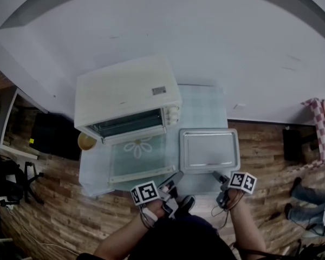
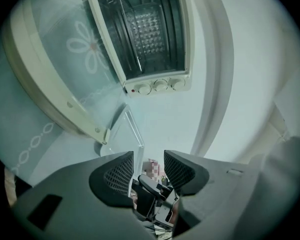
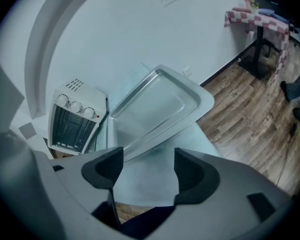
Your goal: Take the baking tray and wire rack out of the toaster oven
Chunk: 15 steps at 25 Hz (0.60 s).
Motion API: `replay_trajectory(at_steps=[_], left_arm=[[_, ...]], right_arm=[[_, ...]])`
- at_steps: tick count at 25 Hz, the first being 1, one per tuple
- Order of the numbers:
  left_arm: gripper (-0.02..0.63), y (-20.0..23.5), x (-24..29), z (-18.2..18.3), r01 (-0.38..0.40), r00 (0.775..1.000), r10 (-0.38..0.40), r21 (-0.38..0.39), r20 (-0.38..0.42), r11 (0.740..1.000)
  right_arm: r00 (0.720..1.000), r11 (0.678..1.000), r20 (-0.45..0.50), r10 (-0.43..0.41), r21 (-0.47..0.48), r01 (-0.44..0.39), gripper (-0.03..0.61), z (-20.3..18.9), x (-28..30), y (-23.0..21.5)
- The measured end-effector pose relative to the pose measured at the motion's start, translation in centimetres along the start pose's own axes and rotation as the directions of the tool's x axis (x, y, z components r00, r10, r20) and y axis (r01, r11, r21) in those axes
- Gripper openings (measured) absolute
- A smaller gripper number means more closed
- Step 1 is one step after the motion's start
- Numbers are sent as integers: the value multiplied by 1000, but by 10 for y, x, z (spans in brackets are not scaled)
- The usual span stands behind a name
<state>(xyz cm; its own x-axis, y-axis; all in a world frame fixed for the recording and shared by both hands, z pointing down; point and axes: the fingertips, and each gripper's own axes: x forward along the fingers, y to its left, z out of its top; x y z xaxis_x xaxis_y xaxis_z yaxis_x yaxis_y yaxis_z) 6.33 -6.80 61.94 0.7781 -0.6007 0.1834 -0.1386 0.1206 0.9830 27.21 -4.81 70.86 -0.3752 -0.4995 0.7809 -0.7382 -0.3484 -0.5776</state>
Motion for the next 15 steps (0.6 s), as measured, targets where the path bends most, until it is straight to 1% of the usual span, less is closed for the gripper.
replay_trajectory(at_steps=[2,4,6,7,8,9,10,11,12,13,15], left_arm=[[189,-8,-10,12,20,999,-19,-37,32,999],[189,-14,-23,29,33,997,-30,-34,66,999],[189,-19,-38,50,31,994,-29,-20,105,999],[189,-20,-46,62,30,991,-28,-12,129,999],[187,-21,-56,75,31,987,-30,-3,157,1000],[189,-22,-65,89,32,981,-32,7,191,999],[187,-23,-75,105,31,973,-35,20,229,999],[187,-22,-86,122,28,962,-36,36,270,999],[187,-21,-96,139,20,949,-35,49,312,999],[187,-20,-107,157,11,936,-31,61,351,998],[187,-16,-126,190,-3,911,-30,79,412,997]], right_arm=[[999,999,-5,41,-6,-41,297,-6,-2,22],[995,996,-11,94,1,-94,290,-10,-3,49],[982,982,14,189,28,-189,278,-8,-5,84],[966,965,49,255,48,-257,268,-4,-7,105],[941,941,97,324,67,-330,241,1,-9,125],[911,914,148,386,75,-399,214,7,-11,144],[880,888,193,434,70,-454,203,12,-10,160],[854,869,224,469,53,-491,198,16,-8,175],[835,856,241,495,32,-516,196,17,-3,190],[821,846,246,515,11,-534,196,15,3,204],[808,833,243,536,0,-553,202,8,19,234]])
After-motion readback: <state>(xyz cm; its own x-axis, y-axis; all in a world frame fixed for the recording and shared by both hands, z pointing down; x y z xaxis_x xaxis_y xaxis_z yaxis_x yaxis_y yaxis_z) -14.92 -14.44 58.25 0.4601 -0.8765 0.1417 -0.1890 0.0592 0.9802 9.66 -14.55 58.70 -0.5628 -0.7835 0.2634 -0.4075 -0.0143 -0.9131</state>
